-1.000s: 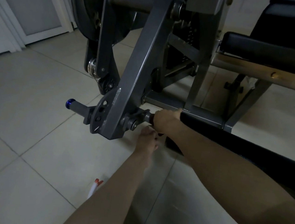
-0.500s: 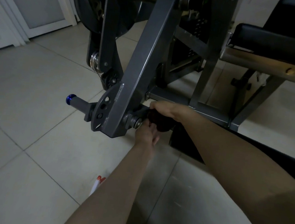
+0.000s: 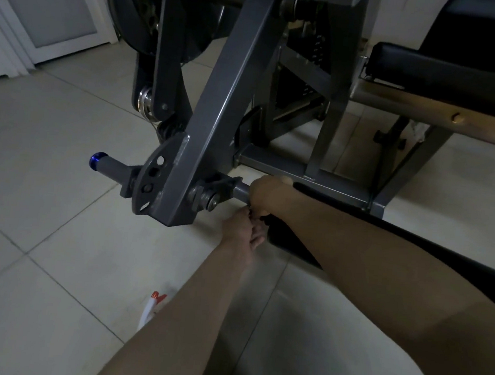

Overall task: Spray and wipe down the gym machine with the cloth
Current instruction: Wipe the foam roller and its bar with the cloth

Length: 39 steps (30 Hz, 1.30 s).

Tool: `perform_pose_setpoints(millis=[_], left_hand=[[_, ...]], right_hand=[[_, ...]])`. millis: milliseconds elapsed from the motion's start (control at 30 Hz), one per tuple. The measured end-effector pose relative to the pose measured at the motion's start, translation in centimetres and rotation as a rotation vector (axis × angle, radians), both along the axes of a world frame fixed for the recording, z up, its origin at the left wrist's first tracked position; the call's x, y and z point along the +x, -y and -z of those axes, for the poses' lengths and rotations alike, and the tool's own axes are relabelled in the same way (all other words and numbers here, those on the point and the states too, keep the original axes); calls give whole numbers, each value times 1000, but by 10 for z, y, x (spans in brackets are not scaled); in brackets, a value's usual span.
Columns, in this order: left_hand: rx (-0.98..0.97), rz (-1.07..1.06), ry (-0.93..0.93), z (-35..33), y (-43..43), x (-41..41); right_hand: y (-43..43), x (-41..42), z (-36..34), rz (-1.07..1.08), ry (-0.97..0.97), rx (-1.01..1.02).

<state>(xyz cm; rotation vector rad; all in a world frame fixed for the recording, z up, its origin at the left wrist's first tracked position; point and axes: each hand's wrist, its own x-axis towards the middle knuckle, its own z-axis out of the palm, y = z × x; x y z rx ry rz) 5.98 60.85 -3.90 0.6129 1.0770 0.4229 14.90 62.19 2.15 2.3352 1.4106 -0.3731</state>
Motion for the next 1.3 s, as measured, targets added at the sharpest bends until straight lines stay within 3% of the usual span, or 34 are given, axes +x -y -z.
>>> perform_pose_setpoints(millis=[400, 600, 767, 867, 967, 1100, 1200, 1300], left_hand=[[-8, 23, 27, 0, -4, -15], [11, 1, 18, -2, -2, -14], [25, 54, 28, -5, 3, -14], [88, 12, 99, -5, 8, -7], [101, -39, 133, -2, 11, -3], [110, -77, 310, -8, 10, -3], [212, -63, 173, -5, 7, 6], [205, -84, 110, -1, 7, 16]], right_hand=[[-5, -13, 21, 86, 106, 250], [-2, -10, 15, 109, -79, 360], [3, 4, 5, 188, -355, 645], [13, -1, 5, 83, -454, 617], [24, -9, 1, 26, -533, 455], [40, 3, -13, -68, -362, 381], [62, 22, -4, 35, -100, 559], [82, 30, 18, 102, -59, 714]])
